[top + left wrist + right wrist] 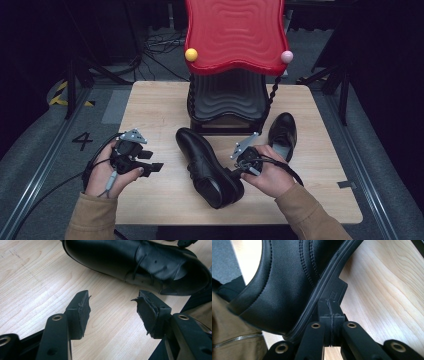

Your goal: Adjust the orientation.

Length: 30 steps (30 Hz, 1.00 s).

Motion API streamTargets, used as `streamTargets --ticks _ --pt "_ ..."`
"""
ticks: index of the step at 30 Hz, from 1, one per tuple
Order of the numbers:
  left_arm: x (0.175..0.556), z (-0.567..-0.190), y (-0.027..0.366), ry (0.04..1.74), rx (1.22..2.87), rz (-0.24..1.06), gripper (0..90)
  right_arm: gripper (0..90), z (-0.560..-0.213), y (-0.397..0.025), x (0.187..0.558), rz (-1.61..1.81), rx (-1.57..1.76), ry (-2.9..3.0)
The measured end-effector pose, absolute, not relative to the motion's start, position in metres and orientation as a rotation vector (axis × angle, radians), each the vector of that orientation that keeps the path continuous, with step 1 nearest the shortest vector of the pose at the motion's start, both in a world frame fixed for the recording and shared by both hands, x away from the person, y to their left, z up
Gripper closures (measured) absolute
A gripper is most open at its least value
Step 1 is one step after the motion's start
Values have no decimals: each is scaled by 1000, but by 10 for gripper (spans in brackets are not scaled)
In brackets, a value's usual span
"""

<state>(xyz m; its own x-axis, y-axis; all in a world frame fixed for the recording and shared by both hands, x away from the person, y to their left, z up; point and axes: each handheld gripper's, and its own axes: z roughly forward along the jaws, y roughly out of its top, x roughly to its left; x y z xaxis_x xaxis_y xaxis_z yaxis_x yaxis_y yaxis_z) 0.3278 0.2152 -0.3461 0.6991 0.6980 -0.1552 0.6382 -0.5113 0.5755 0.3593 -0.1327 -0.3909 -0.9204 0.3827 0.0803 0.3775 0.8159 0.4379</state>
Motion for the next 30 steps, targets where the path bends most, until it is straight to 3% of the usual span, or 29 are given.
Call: streamTargets --ticks 17,21,30 --pt "328 -347 216 1019 2292 122 442 900 -424 -154 380 520 817 2897" --pt "328 -347 216 1022 2289 121 441 900 -420 -158 380 556 824 2891" --pt "327 -346 216 1017 2288 125 439 844 -374 -168 369 701 760 2844"
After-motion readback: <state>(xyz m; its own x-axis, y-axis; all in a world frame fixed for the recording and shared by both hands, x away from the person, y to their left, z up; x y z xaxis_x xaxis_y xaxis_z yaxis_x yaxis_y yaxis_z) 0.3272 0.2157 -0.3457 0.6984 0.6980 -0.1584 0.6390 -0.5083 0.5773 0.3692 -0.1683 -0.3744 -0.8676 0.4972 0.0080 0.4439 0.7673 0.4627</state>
